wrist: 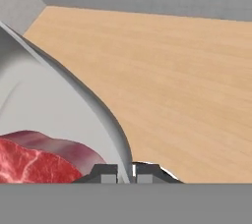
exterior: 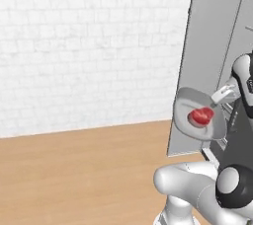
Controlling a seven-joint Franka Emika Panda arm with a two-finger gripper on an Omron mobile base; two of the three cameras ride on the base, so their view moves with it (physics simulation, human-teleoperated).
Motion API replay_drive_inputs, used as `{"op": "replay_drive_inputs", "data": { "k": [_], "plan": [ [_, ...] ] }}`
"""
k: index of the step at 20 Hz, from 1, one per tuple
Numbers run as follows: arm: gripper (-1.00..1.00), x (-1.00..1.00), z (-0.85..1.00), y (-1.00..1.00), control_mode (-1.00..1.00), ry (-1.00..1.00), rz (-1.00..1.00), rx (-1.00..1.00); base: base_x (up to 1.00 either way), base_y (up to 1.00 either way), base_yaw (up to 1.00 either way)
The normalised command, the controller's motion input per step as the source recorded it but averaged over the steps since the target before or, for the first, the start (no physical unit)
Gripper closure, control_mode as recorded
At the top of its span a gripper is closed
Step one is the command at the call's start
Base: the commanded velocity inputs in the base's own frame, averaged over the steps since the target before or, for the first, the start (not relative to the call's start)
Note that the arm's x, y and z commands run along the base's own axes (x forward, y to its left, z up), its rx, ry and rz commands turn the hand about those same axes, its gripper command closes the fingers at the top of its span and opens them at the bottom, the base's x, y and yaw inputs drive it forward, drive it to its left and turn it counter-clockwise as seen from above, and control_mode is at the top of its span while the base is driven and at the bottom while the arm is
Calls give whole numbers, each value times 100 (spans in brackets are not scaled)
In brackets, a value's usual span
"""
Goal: Take the meat container that has the steak and place it on the second highest rack of the freezer. Then take the vegetable container that has the lime and cucumber and place it on the highest rack of the freezer.
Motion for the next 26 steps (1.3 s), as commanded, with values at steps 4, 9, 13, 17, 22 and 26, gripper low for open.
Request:
{"op": "replay_drive_inputs", "data": {
  "k": [4,9,13,17,22,26],
  "plan": [
    [100,0,0,0,100,0,0,0,79,0,-40],
    [100,0,0,0,100,0,0,0,67,0,-47],
    [100,0,0,0,100,0,0,0,36,3,-51],
    [100,0,0,0,100,0,0,0,14,4,-53],
    [100,0,0,0,100,0,0,0,16,11,-57],
    [100,0,0,0,100,0,0,0,22,25,-58]
  ]
}}
